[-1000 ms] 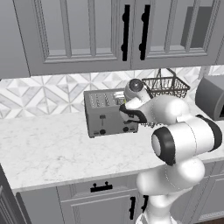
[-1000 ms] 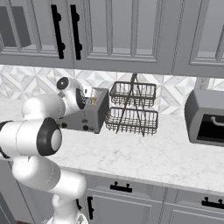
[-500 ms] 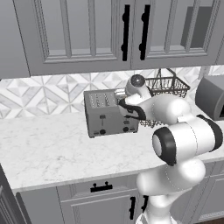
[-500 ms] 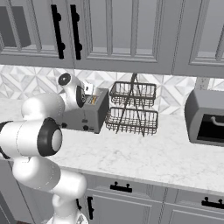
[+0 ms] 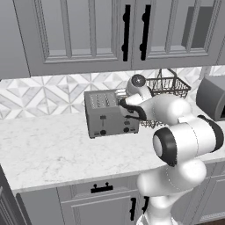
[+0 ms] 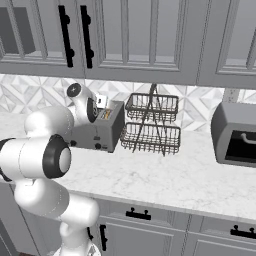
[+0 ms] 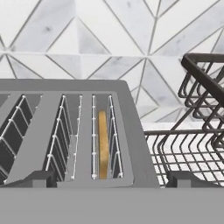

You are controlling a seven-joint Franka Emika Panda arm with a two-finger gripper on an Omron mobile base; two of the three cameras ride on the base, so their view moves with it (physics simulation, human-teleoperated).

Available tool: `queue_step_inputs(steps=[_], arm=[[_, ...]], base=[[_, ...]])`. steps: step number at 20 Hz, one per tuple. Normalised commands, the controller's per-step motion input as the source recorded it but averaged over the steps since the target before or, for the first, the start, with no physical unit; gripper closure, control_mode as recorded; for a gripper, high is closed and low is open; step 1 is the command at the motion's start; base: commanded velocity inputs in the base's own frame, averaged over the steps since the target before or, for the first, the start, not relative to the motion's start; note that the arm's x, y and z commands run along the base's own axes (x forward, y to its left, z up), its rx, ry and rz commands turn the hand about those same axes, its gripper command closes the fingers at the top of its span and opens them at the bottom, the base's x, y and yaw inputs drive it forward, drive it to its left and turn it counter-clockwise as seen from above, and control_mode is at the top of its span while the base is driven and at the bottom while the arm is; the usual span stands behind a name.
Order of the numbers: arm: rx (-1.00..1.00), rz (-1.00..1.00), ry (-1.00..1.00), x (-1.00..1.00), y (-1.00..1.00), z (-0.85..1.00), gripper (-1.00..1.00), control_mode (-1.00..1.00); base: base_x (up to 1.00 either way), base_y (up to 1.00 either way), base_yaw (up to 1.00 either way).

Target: Start the toaster. Once the lever pops up, take the bread to the plate on the dining counter.

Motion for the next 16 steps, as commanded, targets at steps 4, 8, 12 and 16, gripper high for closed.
queue_step_inputs(steps=[4, 8, 12, 16], arm=[[0.00, 0.00, 0.01, 0.00, 0.00, 0.00, -1.00, -1.00], [0.00, 0.00, 0.00, 0.00, 0.00, -0.02, -1.00, -1.00], [0.00, 0.00, 0.00, 0.00, 0.00, -0.08, -1.00, -1.00], [0.00, 0.00, 0.00, 0.00, 0.00, -0.11, -1.00, -1.00]], base=[[0.00, 0.00, 0.00], [0.00, 0.00, 0.00], [0.00, 0.00, 0.00], [0.00, 0.00, 0.00]])
